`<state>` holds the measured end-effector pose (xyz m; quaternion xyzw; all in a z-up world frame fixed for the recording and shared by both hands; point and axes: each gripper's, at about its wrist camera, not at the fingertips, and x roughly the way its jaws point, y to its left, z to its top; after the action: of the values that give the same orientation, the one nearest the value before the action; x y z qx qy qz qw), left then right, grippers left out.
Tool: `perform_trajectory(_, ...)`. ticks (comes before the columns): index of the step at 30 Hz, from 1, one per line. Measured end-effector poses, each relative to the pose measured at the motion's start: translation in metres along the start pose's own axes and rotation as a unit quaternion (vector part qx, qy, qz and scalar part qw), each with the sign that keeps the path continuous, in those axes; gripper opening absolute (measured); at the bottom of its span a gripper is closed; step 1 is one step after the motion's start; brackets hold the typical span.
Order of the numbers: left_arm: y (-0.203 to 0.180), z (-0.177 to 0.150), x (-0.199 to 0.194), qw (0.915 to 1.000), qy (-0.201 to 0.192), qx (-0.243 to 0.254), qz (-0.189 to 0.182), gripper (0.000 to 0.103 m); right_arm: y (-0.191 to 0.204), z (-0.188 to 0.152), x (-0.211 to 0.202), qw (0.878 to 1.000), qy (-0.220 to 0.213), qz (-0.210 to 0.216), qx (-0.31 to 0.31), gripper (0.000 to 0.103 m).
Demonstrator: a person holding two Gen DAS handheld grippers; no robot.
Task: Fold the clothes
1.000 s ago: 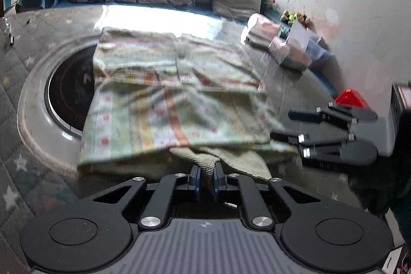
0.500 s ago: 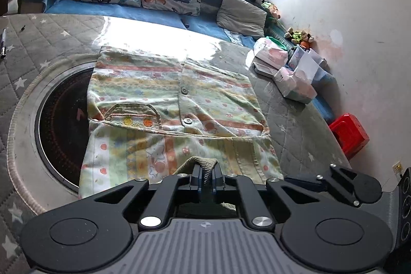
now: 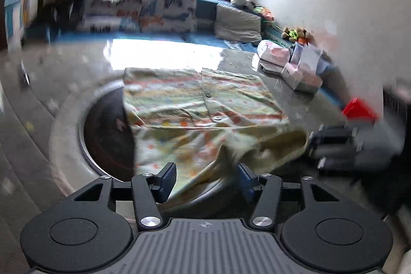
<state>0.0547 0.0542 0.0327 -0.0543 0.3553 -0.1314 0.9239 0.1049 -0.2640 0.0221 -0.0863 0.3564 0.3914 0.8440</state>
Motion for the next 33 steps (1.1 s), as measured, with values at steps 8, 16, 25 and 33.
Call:
perform_trajectory(8, -0.016, -0.028, 0.012, 0.9841, -0.030, 0.164, 0.062, 0.057, -0.006, 0.010, 0.001, 1.000, -0.014, -0.003, 0.023, 0.018)
perform_trajectory(16, -0.019, -0.038, 0.021, 0.9729, -0.035, 0.217, 0.071, 0.008, -0.006, 0.007, -0.009, 0.999, -0.028, 0.003, 0.032, 0.010)
perform_trajectory(25, -0.034, -0.039, -0.021, 0.9772, -0.055, 0.201, 0.043, 0.005, -0.003, -0.004, -0.045, 0.998, -0.054, 0.022, 0.038, 0.008)
perform_trajectory(33, -0.055, -0.052, -0.098, 0.9829, -0.049, 0.177, -0.012, 0.005, 0.025, -0.019, -0.110, 0.996, -0.072, 0.056, 0.009, 0.008)
